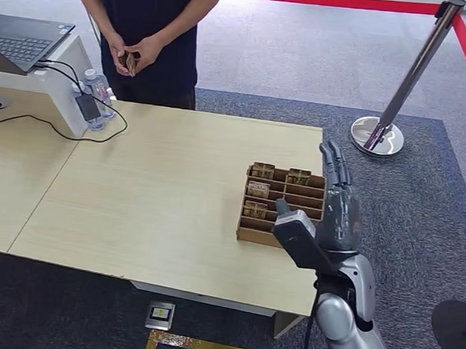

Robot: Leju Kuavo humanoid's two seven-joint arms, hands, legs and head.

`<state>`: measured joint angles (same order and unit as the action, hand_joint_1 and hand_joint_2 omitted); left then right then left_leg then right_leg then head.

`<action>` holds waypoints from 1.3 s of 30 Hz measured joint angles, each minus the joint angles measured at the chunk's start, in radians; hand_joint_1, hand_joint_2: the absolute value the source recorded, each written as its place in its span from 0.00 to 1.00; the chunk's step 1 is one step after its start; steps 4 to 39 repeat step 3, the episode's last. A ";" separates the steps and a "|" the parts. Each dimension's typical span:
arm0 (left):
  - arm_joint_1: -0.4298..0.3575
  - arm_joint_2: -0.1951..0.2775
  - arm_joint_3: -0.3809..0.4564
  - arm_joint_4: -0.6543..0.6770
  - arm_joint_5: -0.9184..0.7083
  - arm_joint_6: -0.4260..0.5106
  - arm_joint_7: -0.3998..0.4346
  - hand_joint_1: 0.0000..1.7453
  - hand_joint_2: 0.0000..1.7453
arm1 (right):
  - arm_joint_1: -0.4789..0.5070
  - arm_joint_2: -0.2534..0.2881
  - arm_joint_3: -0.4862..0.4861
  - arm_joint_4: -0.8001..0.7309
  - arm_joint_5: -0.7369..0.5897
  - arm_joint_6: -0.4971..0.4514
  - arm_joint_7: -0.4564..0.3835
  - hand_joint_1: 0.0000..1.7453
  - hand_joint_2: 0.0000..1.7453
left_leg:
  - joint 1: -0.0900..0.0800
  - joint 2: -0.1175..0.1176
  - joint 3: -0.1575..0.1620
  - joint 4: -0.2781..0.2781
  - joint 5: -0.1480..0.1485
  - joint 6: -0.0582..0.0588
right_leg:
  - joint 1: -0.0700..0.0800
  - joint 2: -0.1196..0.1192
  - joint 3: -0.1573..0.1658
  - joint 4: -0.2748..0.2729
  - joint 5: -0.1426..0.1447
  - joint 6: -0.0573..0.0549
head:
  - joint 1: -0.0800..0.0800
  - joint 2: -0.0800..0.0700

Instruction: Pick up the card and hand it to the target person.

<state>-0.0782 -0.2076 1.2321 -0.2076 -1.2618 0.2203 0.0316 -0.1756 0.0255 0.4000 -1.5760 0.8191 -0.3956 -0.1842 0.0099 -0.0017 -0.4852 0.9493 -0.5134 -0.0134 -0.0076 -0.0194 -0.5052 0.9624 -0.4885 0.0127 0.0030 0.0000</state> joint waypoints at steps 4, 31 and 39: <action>0.000 -0.003 0.001 0.000 0.004 0.005 0.001 0.00 0.00 | 0.116 0.001 -0.090 -0.083 -0.012 -0.005 0.003 0.00 1.00 | 0.000 0.000 0.000 0.000 0.000 0.000 | 0.000 0.000 0.000 0.000 0.000 0.000 | 0.000 0.000; 0.000 -0.003 0.001 0.000 0.004 0.005 0.001 0.00 0.00 | 0.116 0.001 -0.090 -0.083 -0.012 -0.005 0.003 0.00 1.00 | 0.000 0.000 0.000 0.000 0.000 0.000 | 0.000 0.000 0.000 0.000 0.000 0.000 | 0.000 0.000; 0.000 -0.003 0.001 0.000 0.004 0.005 0.001 0.00 0.00 | 0.116 0.001 -0.090 -0.083 -0.012 -0.005 0.003 0.00 1.00 | 0.000 0.000 0.000 0.000 0.000 0.000 | 0.000 0.000 0.000 0.000 0.000 0.000 | 0.000 0.000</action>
